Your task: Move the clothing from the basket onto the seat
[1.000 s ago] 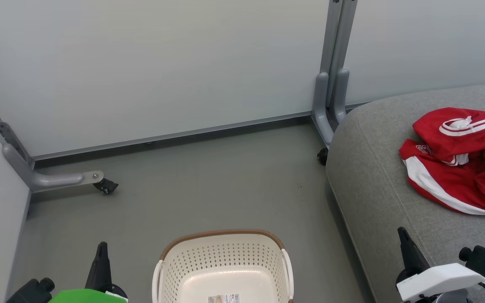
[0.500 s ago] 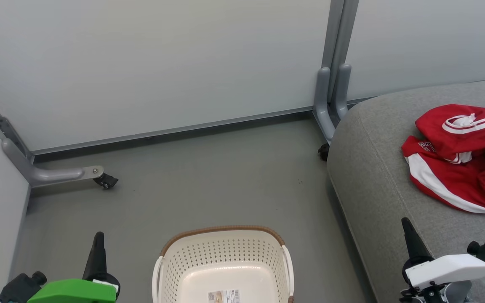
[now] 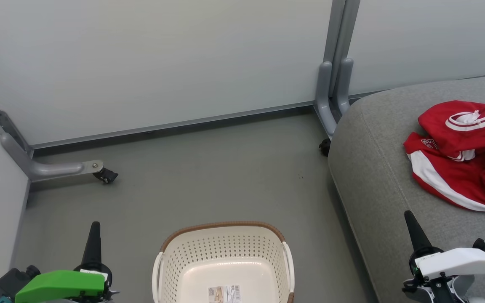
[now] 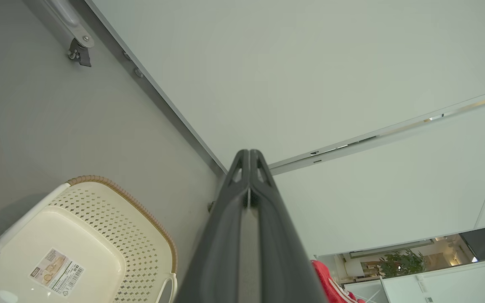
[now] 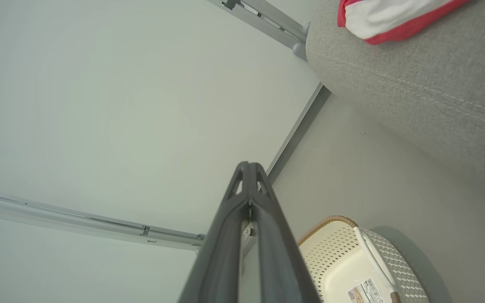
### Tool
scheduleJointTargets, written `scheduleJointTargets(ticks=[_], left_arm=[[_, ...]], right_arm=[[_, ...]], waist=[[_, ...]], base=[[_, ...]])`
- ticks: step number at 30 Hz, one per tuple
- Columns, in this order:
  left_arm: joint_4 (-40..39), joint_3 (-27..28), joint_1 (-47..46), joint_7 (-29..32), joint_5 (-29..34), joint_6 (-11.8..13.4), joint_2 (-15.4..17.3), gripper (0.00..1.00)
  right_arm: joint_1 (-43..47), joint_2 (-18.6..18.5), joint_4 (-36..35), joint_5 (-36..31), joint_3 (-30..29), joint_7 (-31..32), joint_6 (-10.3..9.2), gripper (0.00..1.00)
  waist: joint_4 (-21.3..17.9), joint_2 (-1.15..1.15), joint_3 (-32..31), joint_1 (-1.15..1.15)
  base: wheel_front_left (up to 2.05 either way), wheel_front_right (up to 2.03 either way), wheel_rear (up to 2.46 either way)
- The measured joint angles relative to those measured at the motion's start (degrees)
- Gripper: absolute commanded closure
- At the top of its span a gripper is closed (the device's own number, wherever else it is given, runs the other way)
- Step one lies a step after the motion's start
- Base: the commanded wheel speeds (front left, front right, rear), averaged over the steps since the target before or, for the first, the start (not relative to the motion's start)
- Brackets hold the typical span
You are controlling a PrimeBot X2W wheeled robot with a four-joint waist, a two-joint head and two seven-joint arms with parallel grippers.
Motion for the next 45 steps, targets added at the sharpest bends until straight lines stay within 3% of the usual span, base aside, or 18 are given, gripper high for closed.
scheduleJointTargets(ticks=[45], left_arm=[[0.12, 2.6, -4.88, 5.44, -20.33, -0.75, 0.05, 1.0]], right_arm=[[-3.5, -0.08, -0.46, 21.61, -2.74, 5.35, 0.0, 1.0]], waist=[[0.61, 0.0, 3.07, 0.0]], base=[[0.0, 0.0, 0.0]])
